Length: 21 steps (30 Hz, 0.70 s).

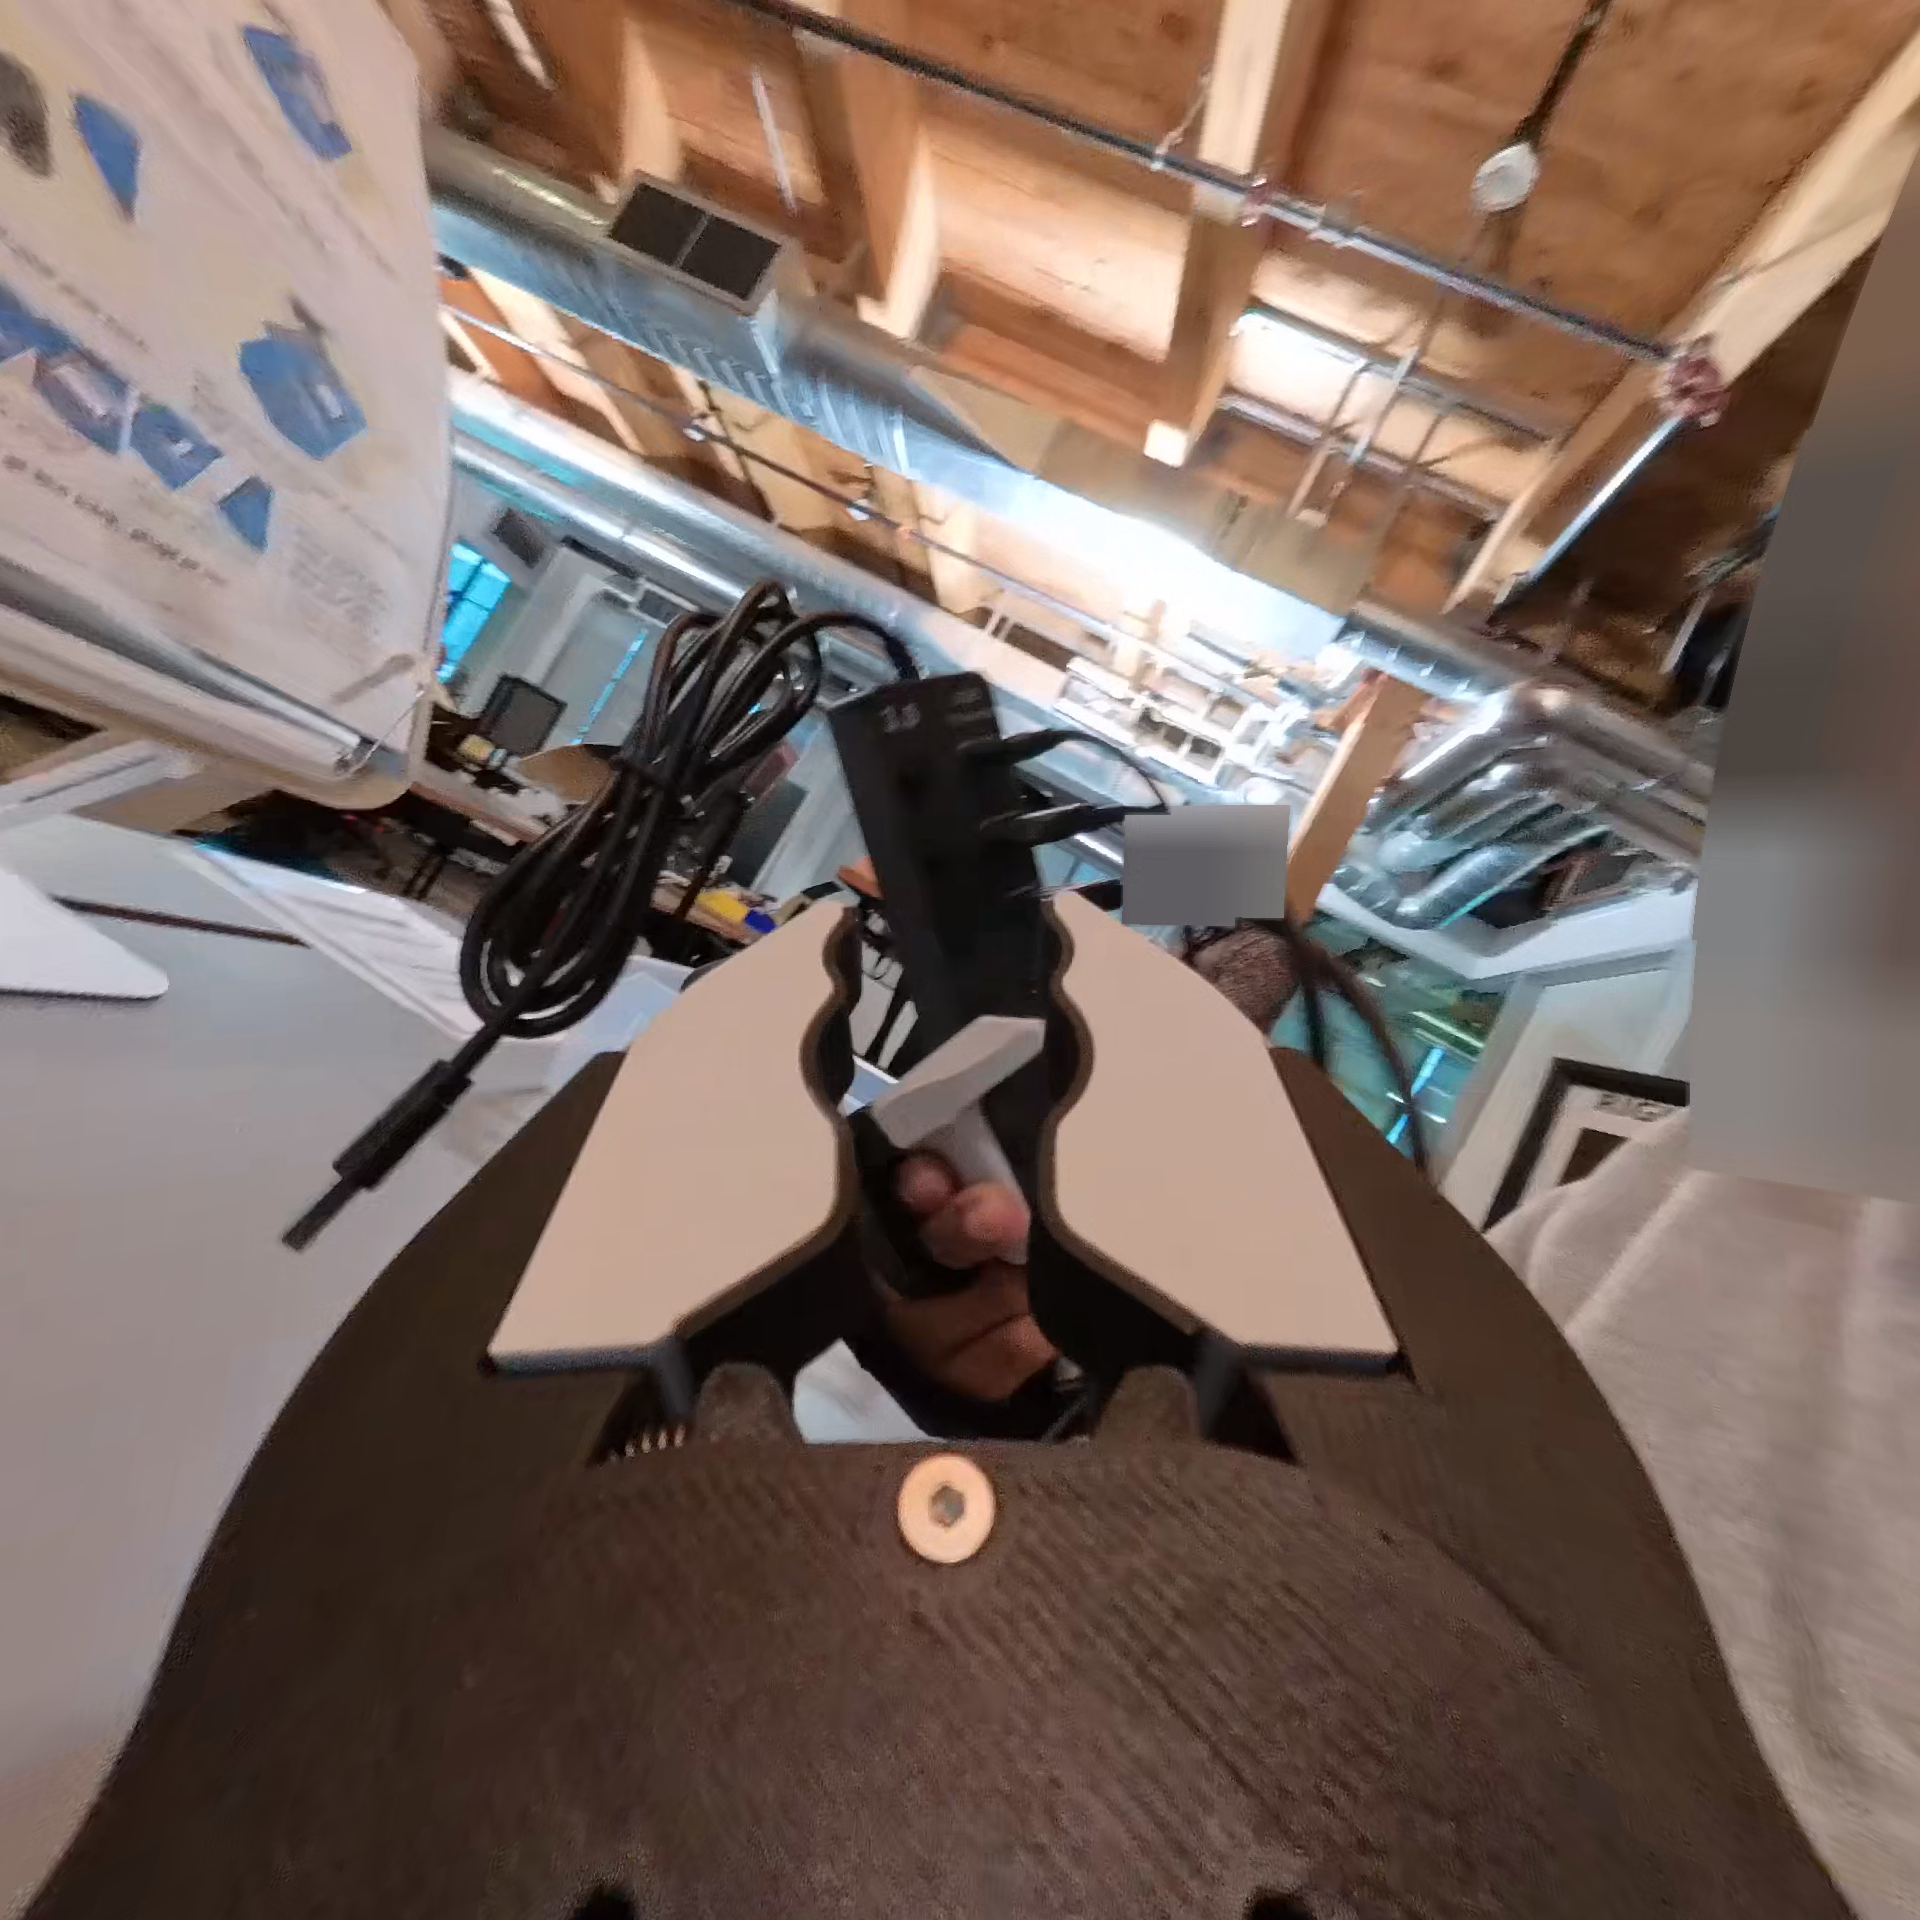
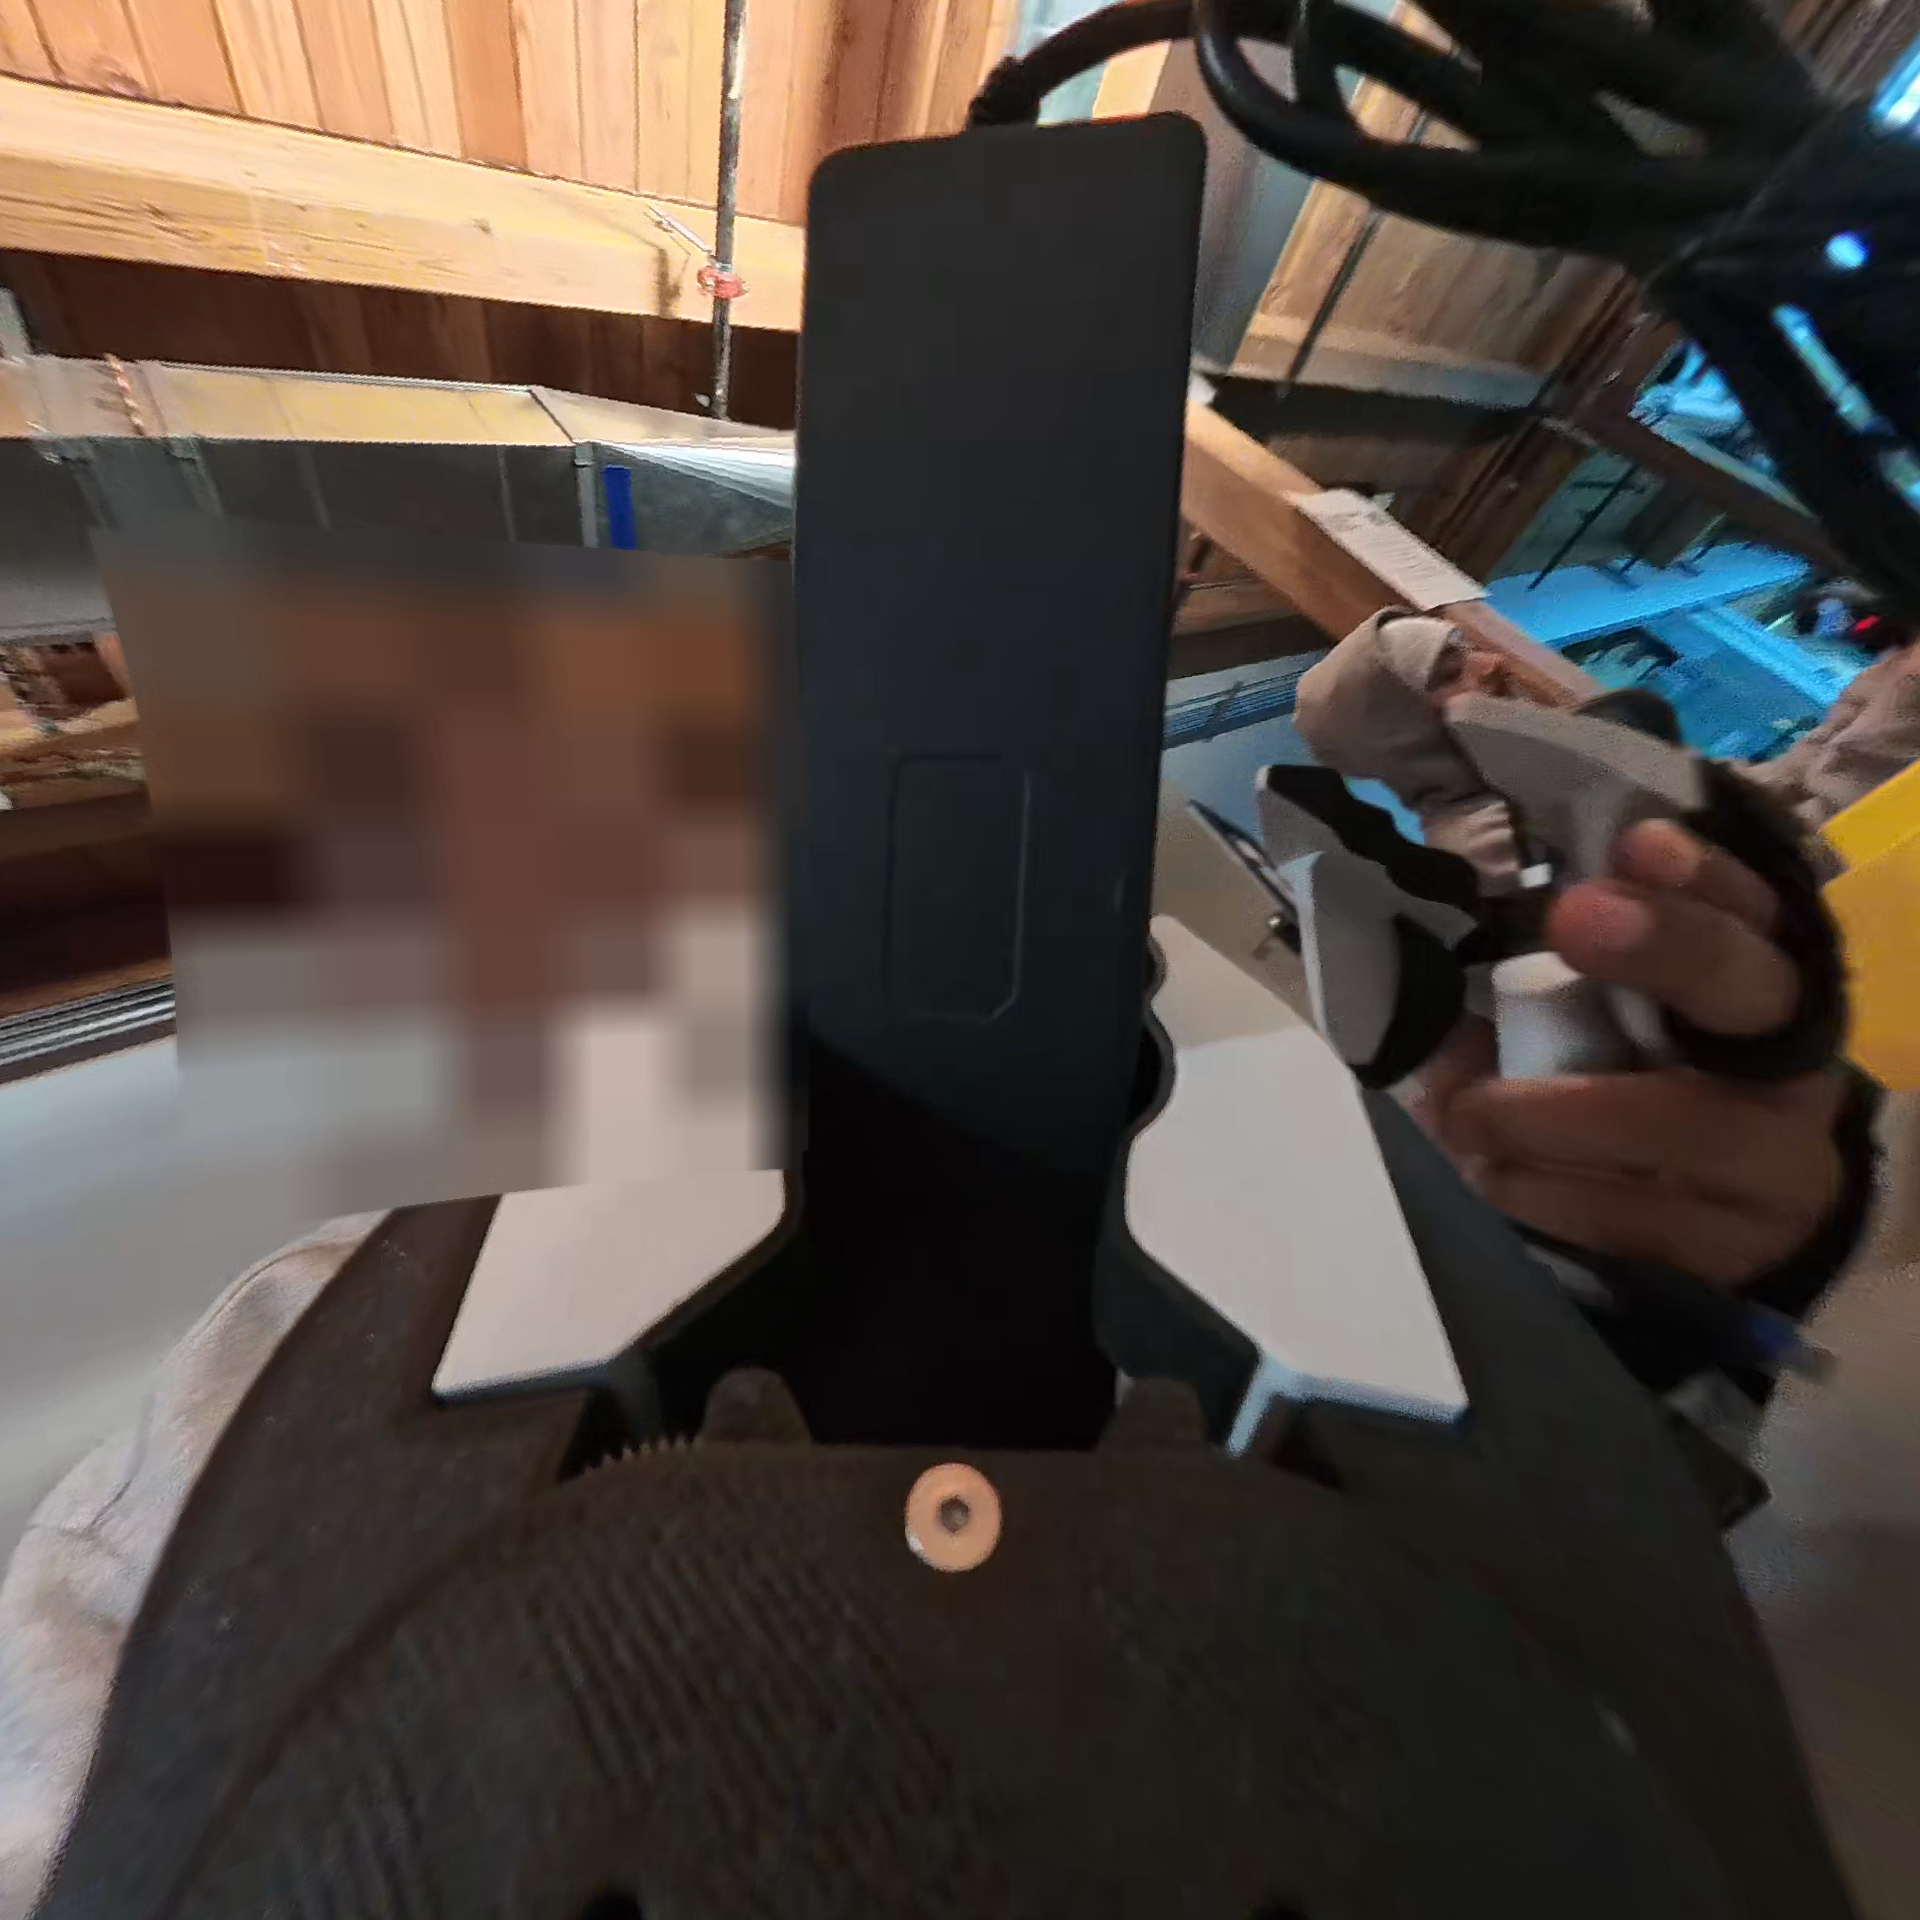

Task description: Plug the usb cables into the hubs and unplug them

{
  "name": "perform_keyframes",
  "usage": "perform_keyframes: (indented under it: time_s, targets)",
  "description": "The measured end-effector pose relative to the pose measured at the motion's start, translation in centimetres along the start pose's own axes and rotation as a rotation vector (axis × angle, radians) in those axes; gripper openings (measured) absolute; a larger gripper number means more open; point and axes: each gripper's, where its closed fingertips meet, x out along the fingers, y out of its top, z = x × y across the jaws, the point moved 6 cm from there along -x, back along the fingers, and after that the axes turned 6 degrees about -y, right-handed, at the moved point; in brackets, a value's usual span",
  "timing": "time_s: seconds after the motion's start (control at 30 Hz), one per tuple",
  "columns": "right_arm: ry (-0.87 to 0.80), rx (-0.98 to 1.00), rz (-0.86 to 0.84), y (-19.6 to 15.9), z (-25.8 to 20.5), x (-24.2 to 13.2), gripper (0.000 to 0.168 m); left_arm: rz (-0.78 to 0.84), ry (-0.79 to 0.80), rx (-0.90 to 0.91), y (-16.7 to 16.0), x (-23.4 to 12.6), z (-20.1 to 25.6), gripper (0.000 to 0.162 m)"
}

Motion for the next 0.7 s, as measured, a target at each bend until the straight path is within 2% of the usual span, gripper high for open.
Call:
perform_keyframes:
  time_s: [0.03,0.1,0.2,0.33,0.5,0.63,0.7]
  targets:
    - [0.019,0.019,-0.013,-0.4,0.2,0.1,0.065,-0.017,0.002,-0.003,-0.8,0.3,-0.3,0.034]
    - [0.032,0.046,-0.053,-1.3,0.7,0.4,0.064,-0.098,-0.034,-0.04,-1.9,0.8,-0.4,0.036]
    - [0.051,0.097,-0.104,-2.5,1.3,1.0,0.066,-0.184,-0.078,-0.066,-3.0,1.4,0.0,0.047]
    - [0.114,0.202,-0.121,-3.9,2.4,1.5,0.065,-0.229,-0.045,0.032,-3.6,1.9,0.5,0.066]
    - [0.165,0.282,-0.136,-4.5,2.9,1.5,0.065,-0.191,-0.031,0.062,-2.9,1.8,0.7,0.061]
    - [0.213,0.335,-0.172,-5.0,3.0,1.5,0.066,-0.174,-0.119,-0.065,-3.3,2.1,1.2,0.063]
    - [0.234,0.355,-0.186,-5.2,2.9,1.6,0.066,-0.153,-0.16,-0.12,-3.5,2.1,1.4,0.058]
